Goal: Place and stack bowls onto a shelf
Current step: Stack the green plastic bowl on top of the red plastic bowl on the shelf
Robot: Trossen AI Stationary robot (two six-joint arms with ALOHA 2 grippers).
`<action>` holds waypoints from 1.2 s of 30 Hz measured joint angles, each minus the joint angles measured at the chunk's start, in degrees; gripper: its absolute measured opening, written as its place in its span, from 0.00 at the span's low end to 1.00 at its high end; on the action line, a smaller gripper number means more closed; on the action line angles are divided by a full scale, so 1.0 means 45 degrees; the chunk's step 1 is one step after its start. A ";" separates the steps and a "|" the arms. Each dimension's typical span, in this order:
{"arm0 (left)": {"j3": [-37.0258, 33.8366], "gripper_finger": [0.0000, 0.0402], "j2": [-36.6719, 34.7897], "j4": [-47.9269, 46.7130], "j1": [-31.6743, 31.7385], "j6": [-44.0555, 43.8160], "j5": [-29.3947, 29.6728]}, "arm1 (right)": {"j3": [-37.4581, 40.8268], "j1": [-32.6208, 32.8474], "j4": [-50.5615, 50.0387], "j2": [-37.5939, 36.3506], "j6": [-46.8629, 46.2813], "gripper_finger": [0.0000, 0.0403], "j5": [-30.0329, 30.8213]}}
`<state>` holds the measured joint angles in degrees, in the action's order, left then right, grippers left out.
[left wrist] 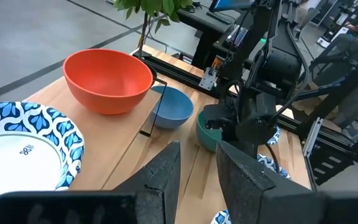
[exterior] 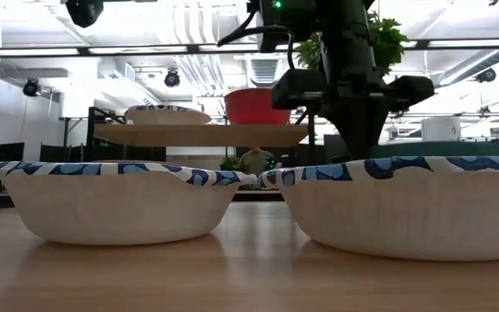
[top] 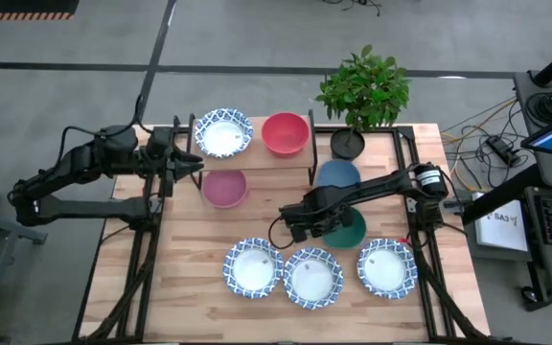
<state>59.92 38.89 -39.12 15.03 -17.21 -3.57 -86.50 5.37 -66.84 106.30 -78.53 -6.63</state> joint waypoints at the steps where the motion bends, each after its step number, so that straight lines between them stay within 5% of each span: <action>1: 0.0000 0.21 0.0000 -0.0009 0.0000 0.0016 0.0000 | -0.0102 0.0000 -0.0066 0.0000 0.0023 0.03 -0.0108; 13: -0.0005 0.21 0.0000 -0.0009 0.0000 0.0043 -0.0002 | -0.4498 0.0034 0.0142 -0.0126 0.3036 0.03 -0.1581; 17: -0.0005 0.21 0.0000 -0.0009 0.0000 -0.0018 -0.0005 | -0.6694 0.0034 0.0939 -0.0146 0.5120 0.03 -0.0170; 24: -0.0010 0.21 0.0113 0.0011 0.0000 -0.0414 -0.0005 | -0.9129 -0.0056 0.1682 -0.0165 0.9635 0.03 0.4910; 27: -0.0011 0.21 0.0211 0.0011 0.0000 -0.0722 -0.0005 | -0.9577 -0.0418 0.1452 -0.0165 1.0871 0.03 0.6062; 36: -0.0015 0.21 0.0465 0.0262 0.0003 -0.1551 -0.0002 | -0.9817 -0.2204 0.1065 -0.0165 1.4907 0.03 0.5042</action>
<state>59.86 40.99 -37.94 15.04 -24.19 -3.58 -130.67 -4.55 -62.05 105.56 -11.45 16.06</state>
